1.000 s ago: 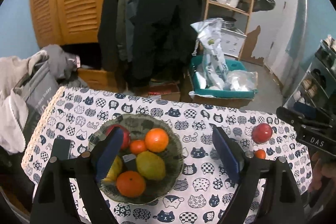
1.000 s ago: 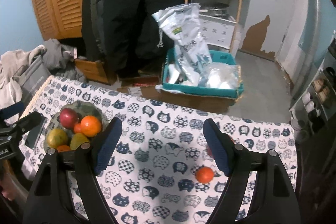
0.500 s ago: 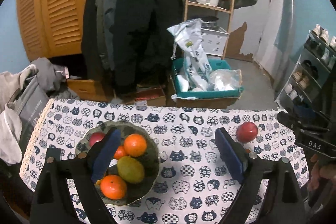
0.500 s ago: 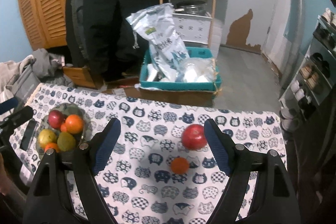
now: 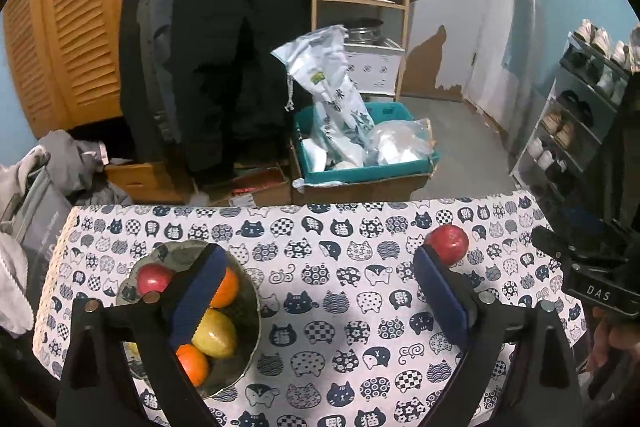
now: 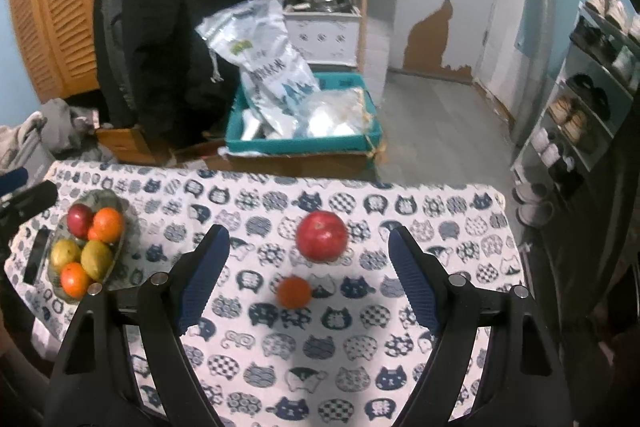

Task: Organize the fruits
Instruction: 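Move both tools back toward the remaining red apple and tangerine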

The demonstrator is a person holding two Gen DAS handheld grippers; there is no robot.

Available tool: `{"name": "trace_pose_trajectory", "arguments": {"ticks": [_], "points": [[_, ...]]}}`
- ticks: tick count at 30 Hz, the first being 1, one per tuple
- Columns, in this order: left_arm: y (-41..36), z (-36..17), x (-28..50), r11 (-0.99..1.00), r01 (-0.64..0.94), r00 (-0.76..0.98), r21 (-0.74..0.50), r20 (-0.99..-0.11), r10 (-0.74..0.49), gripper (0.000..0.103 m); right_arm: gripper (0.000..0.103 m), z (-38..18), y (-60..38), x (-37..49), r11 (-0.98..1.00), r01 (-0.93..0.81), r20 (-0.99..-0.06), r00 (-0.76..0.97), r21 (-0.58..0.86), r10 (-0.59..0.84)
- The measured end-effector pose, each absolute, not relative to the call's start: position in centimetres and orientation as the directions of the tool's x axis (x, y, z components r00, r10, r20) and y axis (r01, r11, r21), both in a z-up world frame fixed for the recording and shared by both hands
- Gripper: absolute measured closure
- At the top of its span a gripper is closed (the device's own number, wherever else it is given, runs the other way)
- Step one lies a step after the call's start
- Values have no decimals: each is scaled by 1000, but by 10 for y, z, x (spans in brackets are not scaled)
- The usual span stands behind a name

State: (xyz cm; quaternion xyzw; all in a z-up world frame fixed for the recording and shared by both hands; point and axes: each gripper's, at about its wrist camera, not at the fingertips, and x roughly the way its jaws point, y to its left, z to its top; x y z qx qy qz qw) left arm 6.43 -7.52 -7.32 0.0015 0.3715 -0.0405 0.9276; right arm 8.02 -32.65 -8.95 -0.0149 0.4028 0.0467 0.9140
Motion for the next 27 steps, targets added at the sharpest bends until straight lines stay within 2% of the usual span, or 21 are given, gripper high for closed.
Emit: {"name": "trace_pose_trajectory", "arguments": {"ticks": [12,27], "points": [[-105,-107,99,995,96,666,26,-744,-45,6,22,-128,-350,103,998,-55,-803,593,29,56],[-112,-173,172,998,60,553,7,-833,-27,6,22,-215,-336,181,997,-71,-905,420,41,67]]}}
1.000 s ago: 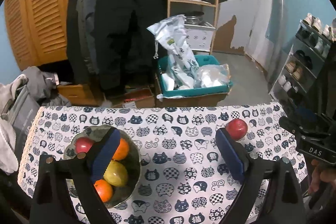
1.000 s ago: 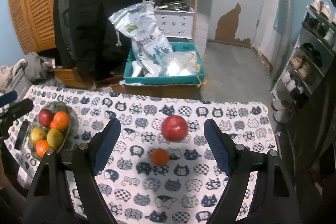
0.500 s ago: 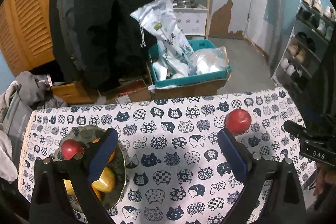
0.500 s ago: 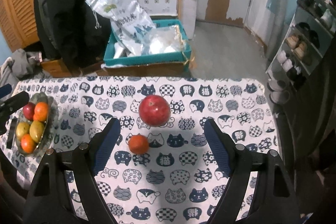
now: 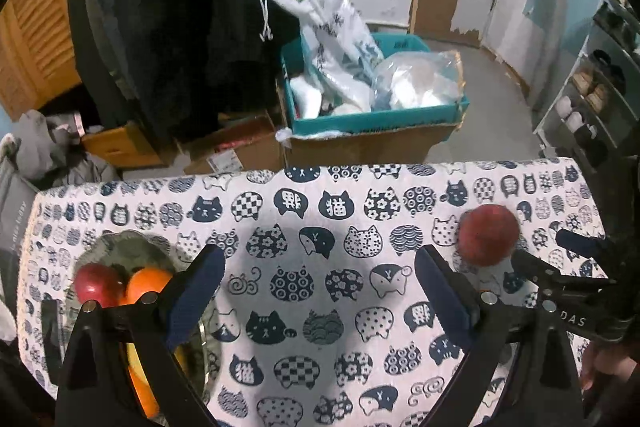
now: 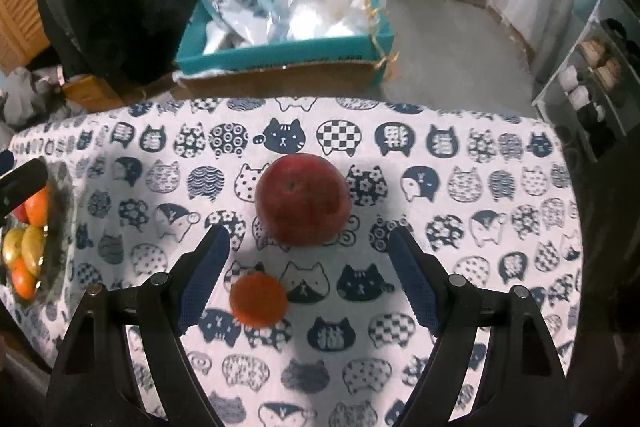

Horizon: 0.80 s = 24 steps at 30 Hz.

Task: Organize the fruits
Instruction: 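Move both tools back toward the remaining red apple and tangerine, then grasp the red apple with the right tool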

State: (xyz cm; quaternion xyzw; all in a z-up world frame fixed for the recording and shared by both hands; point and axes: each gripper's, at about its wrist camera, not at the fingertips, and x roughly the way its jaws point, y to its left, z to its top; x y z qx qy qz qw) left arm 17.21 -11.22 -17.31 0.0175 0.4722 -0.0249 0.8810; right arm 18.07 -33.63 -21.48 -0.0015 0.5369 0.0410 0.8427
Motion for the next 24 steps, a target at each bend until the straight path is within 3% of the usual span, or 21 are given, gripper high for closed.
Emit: {"name": "trace_pose_trajectory", "arguments": {"ticks": [13,24], "points": [[-107,-231,207,998,49,459,-25,-887,-44,6,22,-265,-333,214,997,-42,-937,340,72,82],[-113,-231,208,996,62,451,-59,-889,-81,6,26,-276,-329,222,996,-44,-936,341,80,90]]}}
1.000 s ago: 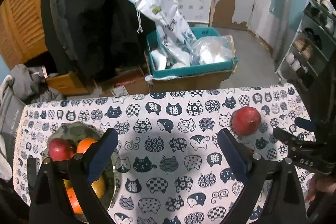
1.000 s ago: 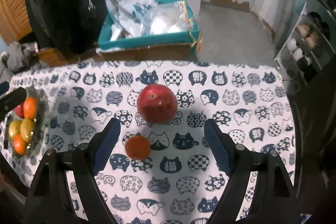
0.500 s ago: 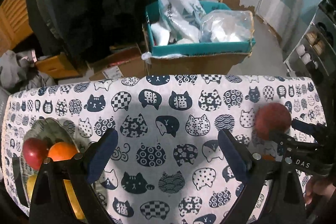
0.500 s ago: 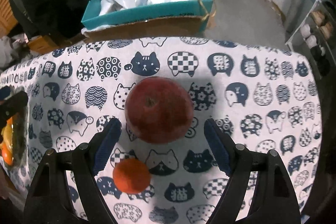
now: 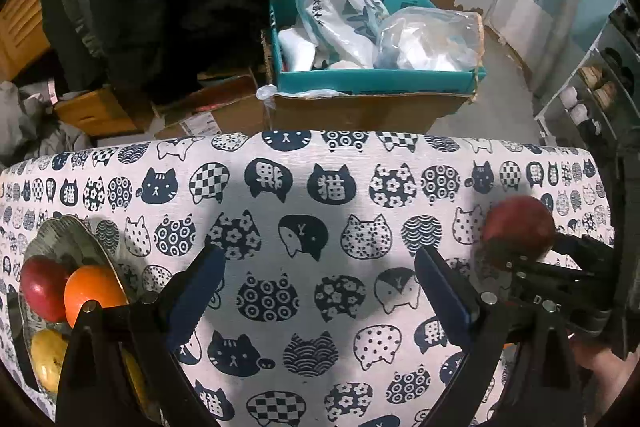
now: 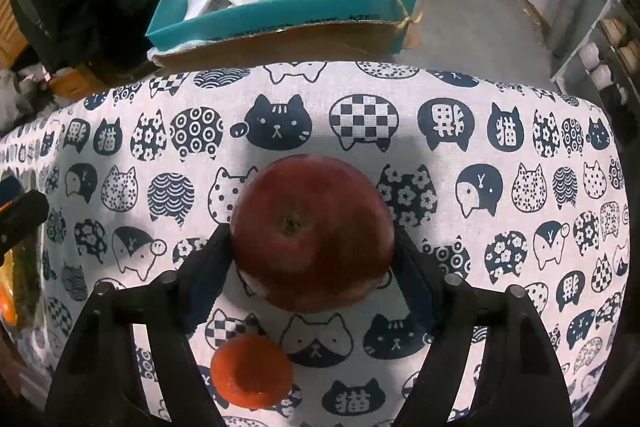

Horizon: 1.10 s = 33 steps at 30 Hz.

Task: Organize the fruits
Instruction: 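Grasp the red apple with the right tool, then grasp the small tangerine with the left tool while the right tool lifts the apple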

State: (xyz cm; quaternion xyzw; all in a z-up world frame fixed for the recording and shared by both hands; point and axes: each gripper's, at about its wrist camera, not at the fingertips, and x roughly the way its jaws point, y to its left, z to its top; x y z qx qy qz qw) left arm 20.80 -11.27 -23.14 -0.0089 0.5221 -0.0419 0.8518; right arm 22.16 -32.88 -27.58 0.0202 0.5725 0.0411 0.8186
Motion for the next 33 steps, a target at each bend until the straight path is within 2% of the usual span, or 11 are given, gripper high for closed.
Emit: {"name": "trace_pose_trajectory", "arguments": {"ticks": [18,33], "points": [[-175,-231,175,975,191,414,-111,-892,-183,6,27,-242,-386,156,997,53,-911,411,55,29],[-241,-260,150,943,302,319,-137,-918,-236,6,27,-234,-436,103,991,125,-914,406,53,-3]]}}
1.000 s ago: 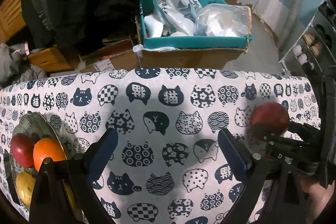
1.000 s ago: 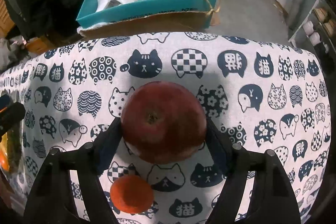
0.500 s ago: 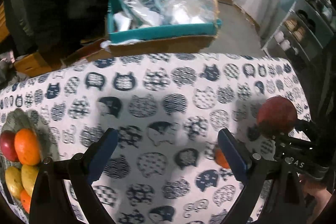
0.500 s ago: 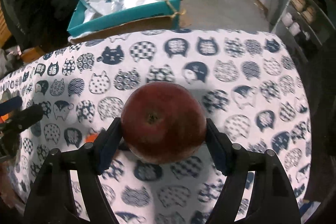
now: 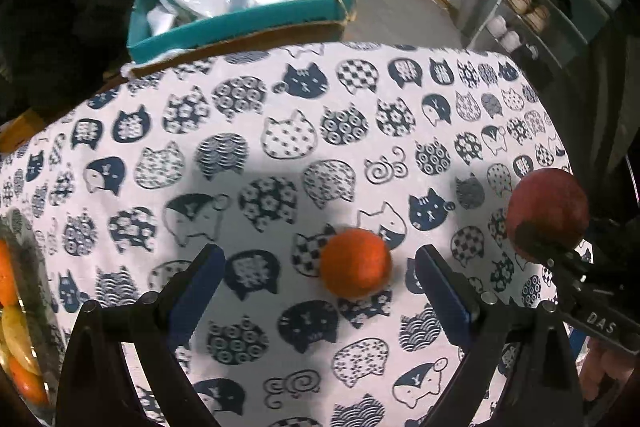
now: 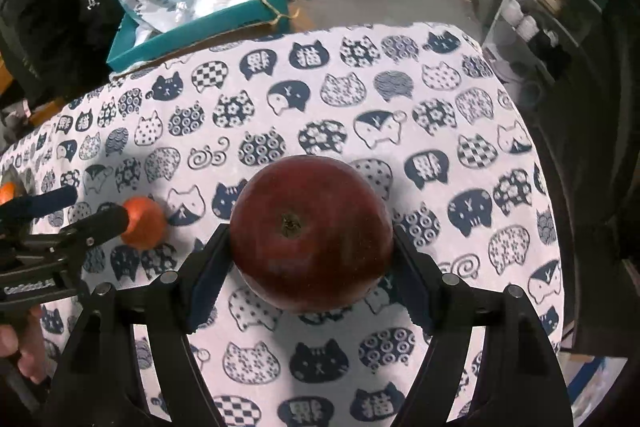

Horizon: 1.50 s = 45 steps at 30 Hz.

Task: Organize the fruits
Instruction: 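Grasp the small tangerine with the left tool while the right tool lifts the apple, then carry the tangerine with the left tool while the right tool carries the apple over the bowl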

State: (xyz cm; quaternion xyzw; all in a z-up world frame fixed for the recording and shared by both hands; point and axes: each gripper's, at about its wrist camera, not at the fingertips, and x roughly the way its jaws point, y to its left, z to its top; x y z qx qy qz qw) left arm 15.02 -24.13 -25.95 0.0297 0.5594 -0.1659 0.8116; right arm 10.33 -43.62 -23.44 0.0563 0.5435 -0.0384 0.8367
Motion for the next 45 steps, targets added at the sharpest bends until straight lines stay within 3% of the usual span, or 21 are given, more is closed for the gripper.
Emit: {"name": "trace_pose_trajectory", "arguments": {"ticks": [7,9,17,24,45], "points": [[-259,-272,145,936,332,307,-119,-924,-227,7,27,-238,-442,93,988,138,-915,404,71,9],[-262,-276,145,934,339,304,-111,-927,-221,12,27,-238,-443,92,986,146,-914,404,78,12],[-267,-287,144,928,355,268,-118,-937,-222,57,27,-240,-442,94,986,146,-915,403,77,12],[-262,-273,138,929,353,306,-114,-924,-230,58,27,-232,-435,95,992,119,-908,420,43,-11],[-216,-157,97,942,327,528,-76,-812,-248,59,27,-143,-398,80,999,43,-824,566,25,-4]]}}
